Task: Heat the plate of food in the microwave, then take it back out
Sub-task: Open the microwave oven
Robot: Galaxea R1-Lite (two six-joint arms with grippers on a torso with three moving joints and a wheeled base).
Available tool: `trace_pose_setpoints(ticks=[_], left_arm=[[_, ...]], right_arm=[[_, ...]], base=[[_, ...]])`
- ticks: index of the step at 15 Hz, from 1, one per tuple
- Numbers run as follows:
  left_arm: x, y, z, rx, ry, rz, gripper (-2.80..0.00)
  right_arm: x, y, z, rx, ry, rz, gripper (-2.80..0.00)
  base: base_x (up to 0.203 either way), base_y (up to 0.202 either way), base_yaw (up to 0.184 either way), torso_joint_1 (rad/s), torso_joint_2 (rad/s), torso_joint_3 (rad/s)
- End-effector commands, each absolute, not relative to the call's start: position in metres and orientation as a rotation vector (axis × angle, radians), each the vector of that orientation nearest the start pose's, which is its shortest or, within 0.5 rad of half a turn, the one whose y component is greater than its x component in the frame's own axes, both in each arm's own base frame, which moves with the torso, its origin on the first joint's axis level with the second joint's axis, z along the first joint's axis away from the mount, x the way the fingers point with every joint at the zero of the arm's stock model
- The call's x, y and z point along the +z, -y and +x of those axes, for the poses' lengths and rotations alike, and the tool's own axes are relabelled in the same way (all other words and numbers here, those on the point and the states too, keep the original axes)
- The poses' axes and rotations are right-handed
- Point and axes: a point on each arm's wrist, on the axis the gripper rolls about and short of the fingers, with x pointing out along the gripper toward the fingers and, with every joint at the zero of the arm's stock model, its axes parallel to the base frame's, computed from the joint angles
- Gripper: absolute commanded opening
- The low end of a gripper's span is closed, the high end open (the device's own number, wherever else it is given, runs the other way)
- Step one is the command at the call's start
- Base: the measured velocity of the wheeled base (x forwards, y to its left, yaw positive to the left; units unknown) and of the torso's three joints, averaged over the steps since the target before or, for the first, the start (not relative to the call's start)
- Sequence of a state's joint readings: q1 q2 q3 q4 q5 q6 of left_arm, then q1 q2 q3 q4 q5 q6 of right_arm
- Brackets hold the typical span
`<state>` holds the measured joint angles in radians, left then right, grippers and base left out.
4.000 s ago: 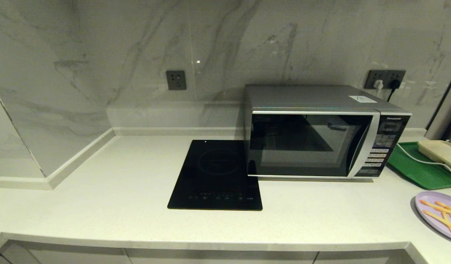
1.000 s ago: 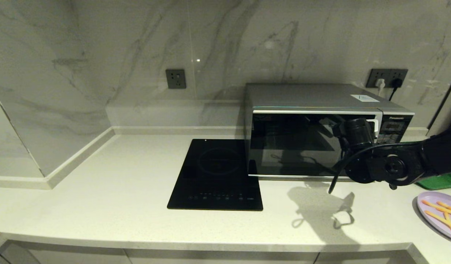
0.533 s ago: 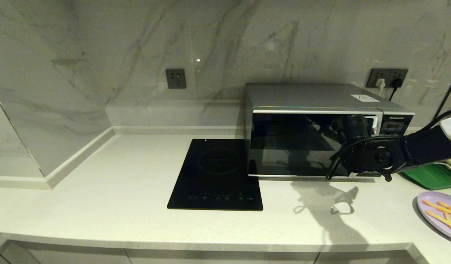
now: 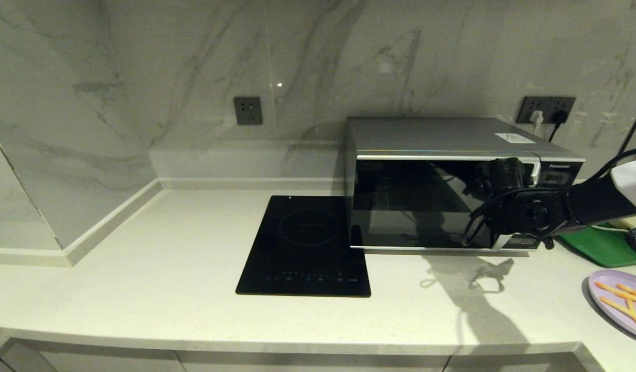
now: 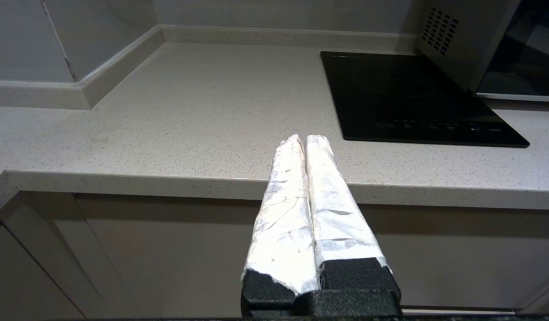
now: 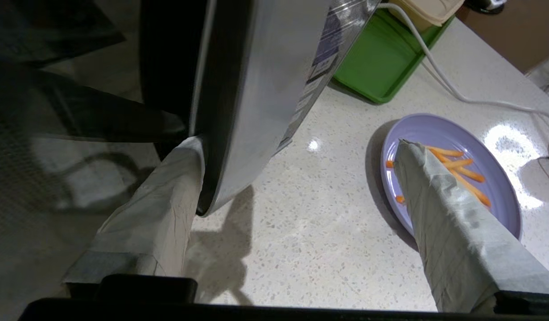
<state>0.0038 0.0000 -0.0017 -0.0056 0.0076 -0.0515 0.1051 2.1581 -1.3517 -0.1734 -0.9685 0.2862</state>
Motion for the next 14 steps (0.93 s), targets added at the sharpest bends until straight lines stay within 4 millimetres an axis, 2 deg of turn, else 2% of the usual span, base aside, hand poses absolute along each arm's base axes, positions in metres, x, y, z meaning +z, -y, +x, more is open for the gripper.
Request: trace_pose_setpoints(ticks=[1, 6, 11, 14], left_arm=[[0.077, 0.000, -0.023, 0.012, 0.008, -0.052, -2.80], [0.077, 0.000, -0.023, 0.012, 0.009, -0.052, -2.80], [0.077, 0.000, -0.023, 0.012, 0.008, -0.052, -2.80], [0.077, 0.000, -0.023, 0.012, 0.008, -0.052, -2.80]], right_arm=[[0.123, -0.019, 0.417, -0.921, -0.425, -0.062, 0.00], [0.130, -0.013, 0.412, -0.939, -0.404, -0.031, 0.00], [0.125, -0.012, 0.405, -0.950, -0.410, -0.014, 0.00], [0.128, -0.011, 0.390, -0.955, -0.413, -0.002, 0.00]], base=[[0.000, 0.000, 0.000, 0.000, 0.00, 0.000], [0.000, 0.000, 0.000, 0.000, 0.00, 0.000], [0.000, 0.000, 0.000, 0.000, 0.00, 0.000], [0.000, 0.000, 0.000, 0.000, 0.00, 0.000]])
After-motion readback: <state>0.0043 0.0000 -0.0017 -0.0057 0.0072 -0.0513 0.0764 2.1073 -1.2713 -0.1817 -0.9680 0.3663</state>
